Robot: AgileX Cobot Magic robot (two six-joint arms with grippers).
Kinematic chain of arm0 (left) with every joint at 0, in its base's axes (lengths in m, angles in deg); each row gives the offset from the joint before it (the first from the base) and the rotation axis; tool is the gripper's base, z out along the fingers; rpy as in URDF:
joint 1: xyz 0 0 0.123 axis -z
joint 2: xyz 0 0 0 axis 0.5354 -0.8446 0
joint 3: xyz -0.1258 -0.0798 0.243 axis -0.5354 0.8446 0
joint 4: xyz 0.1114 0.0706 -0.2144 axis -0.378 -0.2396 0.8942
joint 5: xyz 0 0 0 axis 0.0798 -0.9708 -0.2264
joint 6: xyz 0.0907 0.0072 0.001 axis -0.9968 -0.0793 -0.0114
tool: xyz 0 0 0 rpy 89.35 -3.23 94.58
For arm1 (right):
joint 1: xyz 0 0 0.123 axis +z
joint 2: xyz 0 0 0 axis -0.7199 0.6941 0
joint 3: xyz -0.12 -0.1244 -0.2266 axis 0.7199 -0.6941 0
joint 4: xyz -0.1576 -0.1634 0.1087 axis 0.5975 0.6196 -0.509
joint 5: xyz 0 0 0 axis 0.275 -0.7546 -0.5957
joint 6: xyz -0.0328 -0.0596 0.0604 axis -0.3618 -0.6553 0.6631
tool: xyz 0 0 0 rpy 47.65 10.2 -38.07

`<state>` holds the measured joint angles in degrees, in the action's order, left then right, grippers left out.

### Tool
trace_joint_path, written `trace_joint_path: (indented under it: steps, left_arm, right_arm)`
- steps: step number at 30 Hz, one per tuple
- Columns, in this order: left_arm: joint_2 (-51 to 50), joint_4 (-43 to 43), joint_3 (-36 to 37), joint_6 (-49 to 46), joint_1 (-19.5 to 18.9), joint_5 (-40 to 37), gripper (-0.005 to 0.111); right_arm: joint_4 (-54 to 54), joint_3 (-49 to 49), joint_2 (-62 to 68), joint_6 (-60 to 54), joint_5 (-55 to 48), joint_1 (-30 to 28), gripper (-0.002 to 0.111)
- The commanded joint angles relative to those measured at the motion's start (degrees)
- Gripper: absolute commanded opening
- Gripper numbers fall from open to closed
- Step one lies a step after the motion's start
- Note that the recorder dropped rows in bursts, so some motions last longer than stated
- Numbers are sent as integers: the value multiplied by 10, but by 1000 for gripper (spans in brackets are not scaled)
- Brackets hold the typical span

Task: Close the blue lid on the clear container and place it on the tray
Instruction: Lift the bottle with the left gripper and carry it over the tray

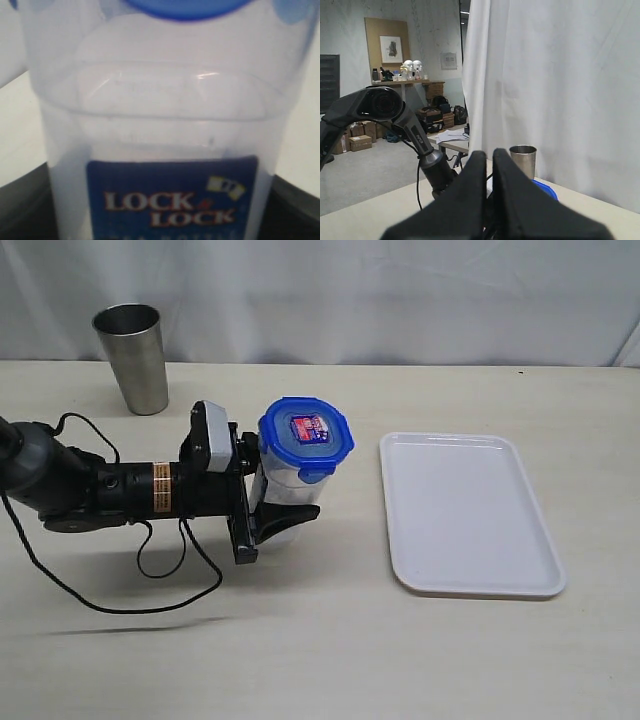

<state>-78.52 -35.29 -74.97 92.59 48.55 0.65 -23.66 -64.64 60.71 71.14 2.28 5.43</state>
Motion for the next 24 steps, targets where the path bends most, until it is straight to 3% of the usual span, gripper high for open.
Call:
trace_joint_path:
  steps: [1,8,16,20,24]
  left_arm:
    - [7,15,-2,16,8,20,0]
    - [54,108,-4,16,56,-1,0]
    - [80,123,-117,19,136,-249,0]
    - [80,124,-191,17,186,-465,0]
    - [80,114,-246,6,221,-622,0]
  right_arm:
    - [0,-2,-1,2,5,0,5]
    - [0,-2,-1,2,5,0,5]
    - [0,-2,-1,2,5,0,5]
    - [0,-2,-1,2,5,0,5]
    - [0,-2,-1,2,5,0,5]
